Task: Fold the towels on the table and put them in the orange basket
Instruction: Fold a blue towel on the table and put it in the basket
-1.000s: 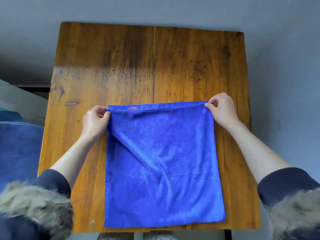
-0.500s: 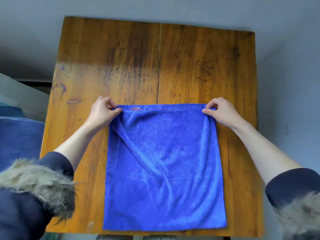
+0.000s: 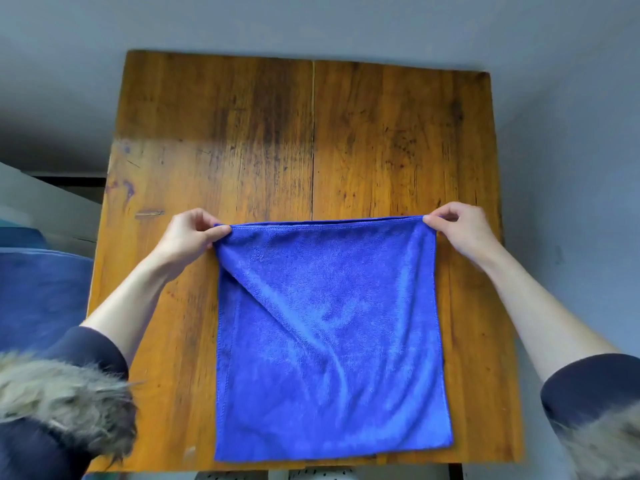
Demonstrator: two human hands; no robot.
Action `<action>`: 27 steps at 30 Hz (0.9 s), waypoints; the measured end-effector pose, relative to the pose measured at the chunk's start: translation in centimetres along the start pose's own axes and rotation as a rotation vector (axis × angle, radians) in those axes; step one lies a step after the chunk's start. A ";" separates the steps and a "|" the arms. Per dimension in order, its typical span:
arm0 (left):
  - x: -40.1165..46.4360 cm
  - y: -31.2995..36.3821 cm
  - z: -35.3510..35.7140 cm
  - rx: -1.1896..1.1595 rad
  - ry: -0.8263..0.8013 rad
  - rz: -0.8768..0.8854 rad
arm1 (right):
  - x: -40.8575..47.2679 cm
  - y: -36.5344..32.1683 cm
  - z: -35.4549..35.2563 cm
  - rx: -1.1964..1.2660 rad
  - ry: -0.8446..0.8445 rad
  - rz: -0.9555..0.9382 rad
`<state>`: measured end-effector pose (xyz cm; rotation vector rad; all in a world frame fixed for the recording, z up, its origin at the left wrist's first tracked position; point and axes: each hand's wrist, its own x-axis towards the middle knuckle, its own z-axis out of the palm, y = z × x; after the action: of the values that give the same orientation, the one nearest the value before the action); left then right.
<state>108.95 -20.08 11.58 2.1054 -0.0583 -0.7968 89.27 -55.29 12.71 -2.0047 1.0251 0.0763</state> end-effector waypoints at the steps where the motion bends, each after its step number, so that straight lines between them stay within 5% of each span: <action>1: -0.5 0.1 -0.3 -0.041 -0.012 0.004 | -0.4 -0.2 -0.3 0.033 0.003 0.014; 18: -10.7 12.9 -14.6 -0.494 -0.080 0.347 | -12.2 -14.7 -10.7 0.502 0.155 -0.209; 27: -13.9 18.5 -20.2 -0.324 0.072 0.573 | -16.0 -24.2 -15.5 0.466 0.310 -0.488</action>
<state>113.54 -13.00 41.13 1.6804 -0.4425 -0.3550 90.58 -49.14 44.99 -1.7996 0.6290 -0.6905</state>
